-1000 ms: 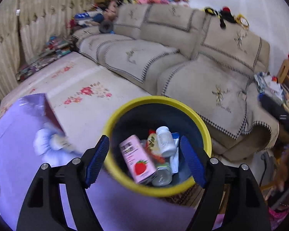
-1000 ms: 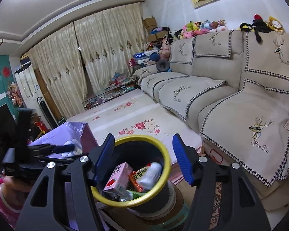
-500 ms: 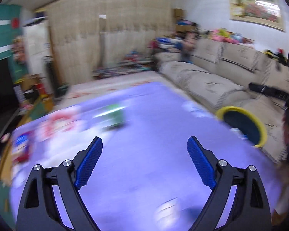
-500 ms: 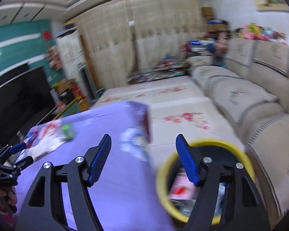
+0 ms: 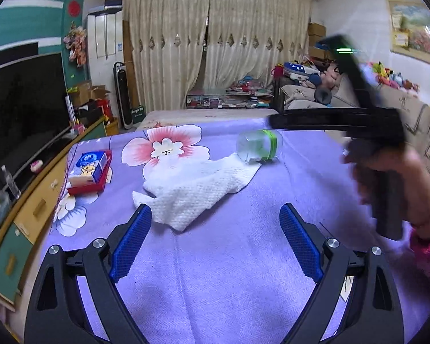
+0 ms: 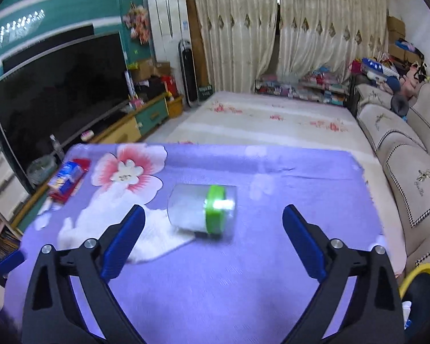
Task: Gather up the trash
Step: 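Grasp the clear green-capped bottle with the right gripper, then carry the clear bottle over the yellow bin and open the right gripper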
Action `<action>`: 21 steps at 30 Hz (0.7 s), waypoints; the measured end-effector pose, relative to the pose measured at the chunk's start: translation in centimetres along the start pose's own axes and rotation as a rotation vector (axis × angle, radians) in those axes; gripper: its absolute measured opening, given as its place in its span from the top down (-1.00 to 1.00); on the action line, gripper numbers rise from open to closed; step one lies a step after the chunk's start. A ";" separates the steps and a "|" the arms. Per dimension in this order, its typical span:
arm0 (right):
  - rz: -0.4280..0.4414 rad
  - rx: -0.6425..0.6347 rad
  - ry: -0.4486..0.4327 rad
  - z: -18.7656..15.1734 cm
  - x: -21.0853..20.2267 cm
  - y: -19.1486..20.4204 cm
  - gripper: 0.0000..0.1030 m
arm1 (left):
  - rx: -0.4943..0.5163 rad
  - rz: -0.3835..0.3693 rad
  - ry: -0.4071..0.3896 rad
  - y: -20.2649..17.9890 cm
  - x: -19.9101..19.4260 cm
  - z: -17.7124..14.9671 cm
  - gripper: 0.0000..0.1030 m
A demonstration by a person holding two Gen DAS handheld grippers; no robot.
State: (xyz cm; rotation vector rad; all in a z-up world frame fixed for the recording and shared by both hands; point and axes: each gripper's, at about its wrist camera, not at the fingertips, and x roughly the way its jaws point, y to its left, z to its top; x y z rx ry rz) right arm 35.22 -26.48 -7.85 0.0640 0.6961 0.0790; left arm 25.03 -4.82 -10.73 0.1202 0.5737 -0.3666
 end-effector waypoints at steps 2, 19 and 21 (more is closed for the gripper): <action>-0.012 0.009 0.028 0.0 2.0 0.4 -0.78 | 0.000 -0.012 -0.003 -0.8 -0.2 -0.3 -0.74; -0.058 0.018 0.098 -0.8 4.8 -0.3 -0.34 | -0.001 -0.046 0.019 -2.2 -0.3 -0.5 -0.74; -0.061 0.023 0.079 -1.3 2.8 -1.5 -0.34 | 0.004 -0.051 0.033 -2.4 0.0 -0.6 -0.74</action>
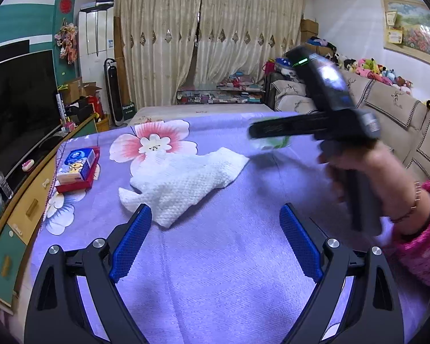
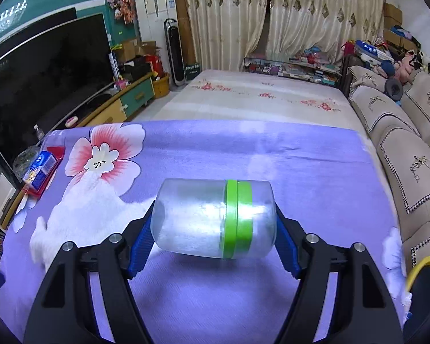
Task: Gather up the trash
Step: 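Carry the clear bottle over the yellow bin and open the right gripper, then grasp the white tissue with the left gripper and lift it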
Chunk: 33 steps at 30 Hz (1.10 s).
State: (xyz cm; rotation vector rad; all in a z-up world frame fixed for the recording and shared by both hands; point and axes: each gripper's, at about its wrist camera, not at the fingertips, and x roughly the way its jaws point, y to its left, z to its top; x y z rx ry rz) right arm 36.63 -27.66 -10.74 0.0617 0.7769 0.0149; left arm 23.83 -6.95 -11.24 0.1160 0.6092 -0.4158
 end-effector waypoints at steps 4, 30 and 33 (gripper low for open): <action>-0.024 0.013 -0.031 -1.5 -3.8 -3.3 -0.34 | -0.001 -0.007 0.028 -0.3 0.4 0.1 -0.74; -0.394 0.376 -0.058 -16.3 -16.2 -30.1 -0.57 | 0.021 0.058 0.201 1.9 10.3 4.5 -0.81; -0.383 0.367 -0.060 -16.1 -16.1 -29.4 -0.57 | 0.015 0.072 0.236 2.7 12.2 4.8 -0.81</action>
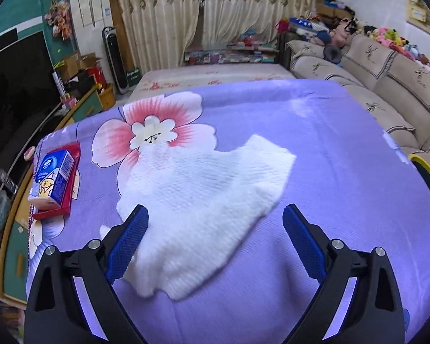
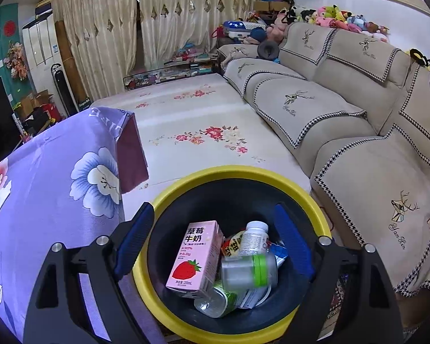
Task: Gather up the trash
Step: 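Grasp the white tissue with the left gripper and lift it, then carry the tissue over the yellow bin and open the left gripper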
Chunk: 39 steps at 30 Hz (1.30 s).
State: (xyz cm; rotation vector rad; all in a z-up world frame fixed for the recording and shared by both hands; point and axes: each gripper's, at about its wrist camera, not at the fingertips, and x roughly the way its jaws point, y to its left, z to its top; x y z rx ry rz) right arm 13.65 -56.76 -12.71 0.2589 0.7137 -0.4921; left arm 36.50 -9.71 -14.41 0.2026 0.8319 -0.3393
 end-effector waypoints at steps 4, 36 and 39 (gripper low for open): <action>0.016 -0.007 0.001 -0.1 -0.3 1.3 -0.57 | -0.033 0.010 0.071 0.8 2.4 0.6 -0.76; -0.022 0.084 -0.162 -2.4 -12.1 -7.9 -0.57 | 0.504 -0.510 -0.018 -34.8 -9.0 3.0 0.78; -0.049 0.108 -0.171 -3.0 -13.0 -9.9 -0.57 | 0.572 -0.549 -0.004 -40.4 -9.2 2.3 0.78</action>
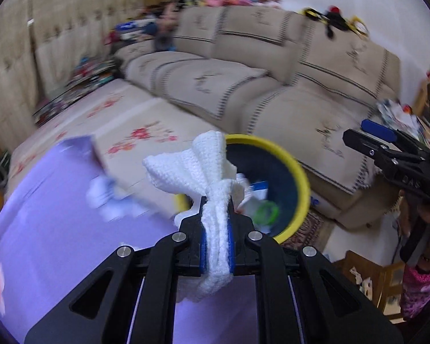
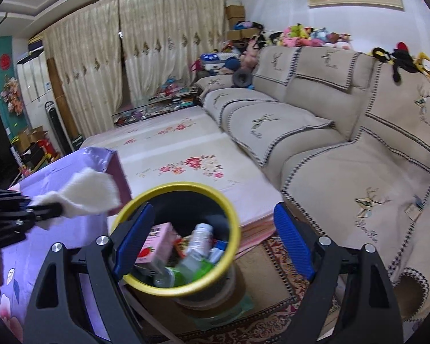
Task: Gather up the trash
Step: 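Carry the tissue over the yellow bin and open the left gripper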
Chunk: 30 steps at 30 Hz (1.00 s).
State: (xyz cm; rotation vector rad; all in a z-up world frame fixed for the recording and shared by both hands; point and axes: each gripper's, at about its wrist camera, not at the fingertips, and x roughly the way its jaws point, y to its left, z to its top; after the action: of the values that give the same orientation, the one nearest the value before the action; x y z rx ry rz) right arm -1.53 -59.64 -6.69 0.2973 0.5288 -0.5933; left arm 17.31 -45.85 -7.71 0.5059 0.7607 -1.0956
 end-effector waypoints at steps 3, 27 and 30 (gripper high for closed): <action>-0.017 0.026 -0.001 -0.3 -0.5 -2.1 -0.57 | 0.019 -0.033 0.046 -3.0 3.1 1.9 0.78; 0.138 -0.049 -0.024 -1.0 -3.6 3.3 -0.69 | -0.163 0.306 -0.270 1.3 -11.6 -3.8 -0.91; 0.188 -0.099 -0.038 -1.2 -4.8 6.3 -0.72 | -0.271 0.398 -0.319 3.1 -16.9 -7.9 -0.91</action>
State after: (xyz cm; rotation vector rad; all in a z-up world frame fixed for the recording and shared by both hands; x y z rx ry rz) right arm -1.61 -51.95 -4.29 0.2387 0.4855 -0.3886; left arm 13.55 -29.01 0.02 0.2287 0.4892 -0.6669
